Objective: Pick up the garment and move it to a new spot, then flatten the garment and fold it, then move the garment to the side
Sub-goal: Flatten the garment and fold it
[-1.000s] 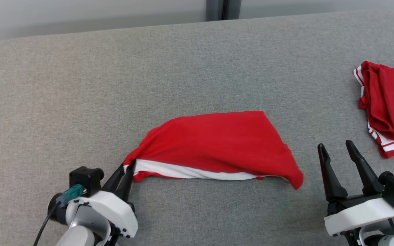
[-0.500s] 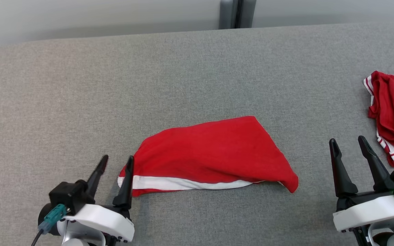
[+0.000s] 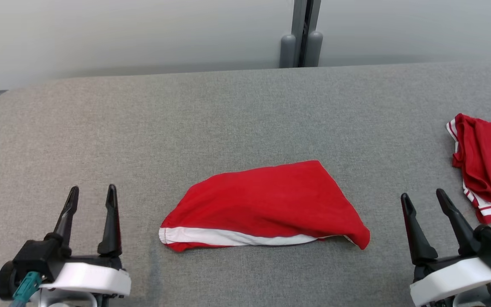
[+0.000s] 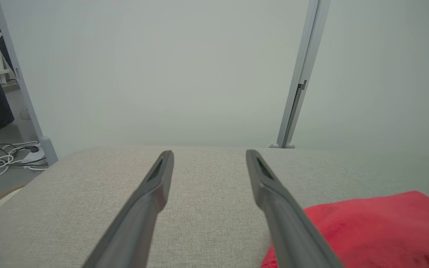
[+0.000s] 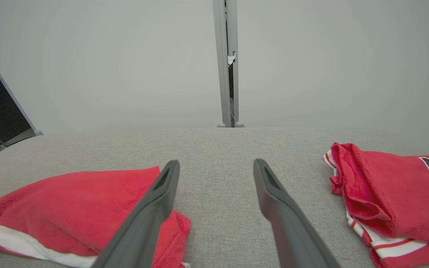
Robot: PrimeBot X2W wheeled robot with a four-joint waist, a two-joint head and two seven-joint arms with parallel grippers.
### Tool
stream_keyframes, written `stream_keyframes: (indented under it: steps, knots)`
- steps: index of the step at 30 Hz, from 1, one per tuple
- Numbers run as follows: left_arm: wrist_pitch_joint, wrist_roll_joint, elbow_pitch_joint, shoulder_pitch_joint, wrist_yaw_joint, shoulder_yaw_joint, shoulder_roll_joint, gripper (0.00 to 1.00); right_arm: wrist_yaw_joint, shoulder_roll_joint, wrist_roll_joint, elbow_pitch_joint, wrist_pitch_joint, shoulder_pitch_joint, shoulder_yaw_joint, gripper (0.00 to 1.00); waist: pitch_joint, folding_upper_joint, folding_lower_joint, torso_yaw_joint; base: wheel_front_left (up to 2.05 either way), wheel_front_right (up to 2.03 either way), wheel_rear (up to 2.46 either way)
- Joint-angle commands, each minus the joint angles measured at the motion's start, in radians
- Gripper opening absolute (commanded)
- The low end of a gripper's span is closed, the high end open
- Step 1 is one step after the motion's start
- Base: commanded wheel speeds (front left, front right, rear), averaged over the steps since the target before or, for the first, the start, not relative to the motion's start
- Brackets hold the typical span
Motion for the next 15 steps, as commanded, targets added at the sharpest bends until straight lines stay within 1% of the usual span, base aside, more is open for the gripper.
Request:
stream_keyframes:
  steps: [1, 6, 15]
  knots:
    - [-0.004, -0.004, -0.002, 0.019, -0.004, 0.014, 0.010, 1.00, 0.000, -0.005, -0.001, -0.001, 0.005, 0.016, 0.002, 1.00, -0.015, 0.0000, 0.0000, 0.004, 0.00, 0.00, 0.00]
    - [0.008, -0.013, -0.036, 0.057, 0.004, 0.023, 0.024, 1.00, 0.000, -0.004, 0.004, -0.002, 0.008, 0.027, 0.010, 1.00, -0.022, 0.0000, 0.0000, 0.010, 0.00, 0.00, 0.00]
    - [0.027, -0.017, -0.056, 0.072, 0.011, 0.014, 0.028, 1.00, 0.000, -0.002, 0.009, 0.001, 0.005, 0.023, 0.021, 1.00, -0.019, 0.0000, 0.0000, 0.014, 0.00, 0.00, 0.00]
